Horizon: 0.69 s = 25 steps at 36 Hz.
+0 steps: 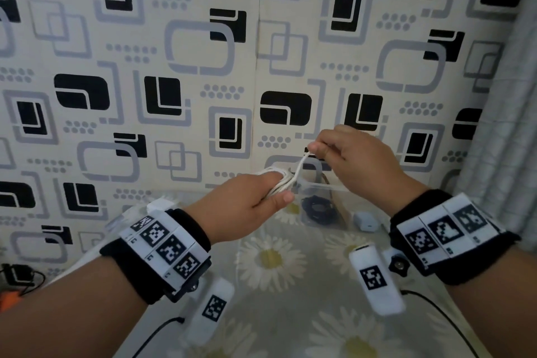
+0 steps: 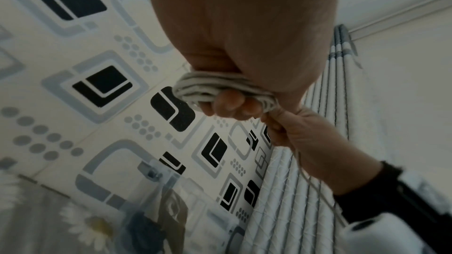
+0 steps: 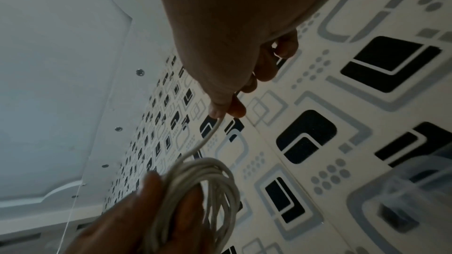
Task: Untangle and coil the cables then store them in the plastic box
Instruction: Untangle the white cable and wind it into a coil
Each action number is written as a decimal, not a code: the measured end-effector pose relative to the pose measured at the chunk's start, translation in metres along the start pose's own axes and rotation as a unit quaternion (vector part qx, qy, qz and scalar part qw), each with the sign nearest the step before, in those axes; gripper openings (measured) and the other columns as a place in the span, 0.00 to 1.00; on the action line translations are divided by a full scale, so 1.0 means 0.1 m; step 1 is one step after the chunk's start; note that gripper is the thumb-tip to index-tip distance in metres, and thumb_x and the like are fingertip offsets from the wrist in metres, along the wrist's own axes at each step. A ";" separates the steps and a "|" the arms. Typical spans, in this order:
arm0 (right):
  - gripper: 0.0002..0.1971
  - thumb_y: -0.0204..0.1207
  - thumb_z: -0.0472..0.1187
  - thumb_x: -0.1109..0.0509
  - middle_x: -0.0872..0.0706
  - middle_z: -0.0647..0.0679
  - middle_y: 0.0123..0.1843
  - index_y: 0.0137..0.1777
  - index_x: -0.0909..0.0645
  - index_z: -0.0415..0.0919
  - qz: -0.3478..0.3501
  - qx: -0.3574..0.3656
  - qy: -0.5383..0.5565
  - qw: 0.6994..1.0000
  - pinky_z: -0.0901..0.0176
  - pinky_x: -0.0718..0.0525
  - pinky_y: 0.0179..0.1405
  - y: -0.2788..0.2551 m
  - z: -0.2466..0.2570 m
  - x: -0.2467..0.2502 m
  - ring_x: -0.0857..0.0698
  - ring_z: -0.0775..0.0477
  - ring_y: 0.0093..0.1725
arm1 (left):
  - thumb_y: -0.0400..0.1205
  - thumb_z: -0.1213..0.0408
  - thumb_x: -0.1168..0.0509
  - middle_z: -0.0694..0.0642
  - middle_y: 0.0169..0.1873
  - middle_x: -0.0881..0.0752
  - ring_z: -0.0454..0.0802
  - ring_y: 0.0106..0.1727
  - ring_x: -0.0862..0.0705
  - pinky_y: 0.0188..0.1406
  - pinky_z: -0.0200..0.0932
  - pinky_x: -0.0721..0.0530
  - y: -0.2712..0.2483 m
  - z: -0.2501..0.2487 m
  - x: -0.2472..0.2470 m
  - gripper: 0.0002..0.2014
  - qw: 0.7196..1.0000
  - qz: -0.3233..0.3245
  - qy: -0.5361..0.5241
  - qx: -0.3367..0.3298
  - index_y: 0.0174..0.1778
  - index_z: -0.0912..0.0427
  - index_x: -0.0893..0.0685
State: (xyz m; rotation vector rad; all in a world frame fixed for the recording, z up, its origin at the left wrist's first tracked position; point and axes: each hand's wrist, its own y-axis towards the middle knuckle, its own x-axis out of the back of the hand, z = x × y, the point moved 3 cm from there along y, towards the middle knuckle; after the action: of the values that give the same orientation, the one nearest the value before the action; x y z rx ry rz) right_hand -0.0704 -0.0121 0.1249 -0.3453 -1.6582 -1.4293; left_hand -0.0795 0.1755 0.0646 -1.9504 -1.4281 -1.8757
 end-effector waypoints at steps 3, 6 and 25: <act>0.20 0.83 0.58 0.45 0.23 0.53 0.40 0.43 0.19 0.46 0.009 0.006 0.043 0.999 0.54 0.25 0.38 0.00 -0.05 -0.08 0.22 0.51 0.41 | 0.86 0.45 0.48 0.44 0.23 0.26 0.40 0.24 0.28 0.29 0.35 0.26 -0.03 -0.06 0.02 0.19 0.990 0.003 -0.140 0.016 0.35 0.53 0.29; 0.21 0.84 0.56 0.46 0.26 0.54 0.35 0.38 0.22 0.44 0.006 0.016 0.066 0.998 0.53 0.25 0.38 -0.01 -0.08 -0.18 0.23 0.50 0.38 | 0.86 0.47 0.47 0.48 0.21 0.29 0.45 0.23 0.31 0.26 0.34 0.28 -0.04 -0.14 0.03 0.22 0.953 -0.005 -0.300 0.045 0.36 0.63 0.26; 0.29 0.74 0.73 0.43 0.16 0.33 0.46 0.46 0.22 0.45 0.015 -0.049 0.520 0.853 0.28 0.18 0.51 -0.20 0.30 -0.63 0.16 0.27 0.48 | 0.86 0.47 0.50 0.47 0.17 0.35 0.40 0.15 0.38 0.37 0.41 0.24 0.14 -0.21 -0.06 0.21 0.710 -0.022 -0.689 0.145 0.35 0.58 0.27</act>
State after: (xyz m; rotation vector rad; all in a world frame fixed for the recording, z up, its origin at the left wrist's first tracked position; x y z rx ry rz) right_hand -0.0620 0.0300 0.0659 0.3273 -0.6797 -1.3000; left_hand -0.0849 0.1513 0.0721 -3.1357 -1.6887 0.2591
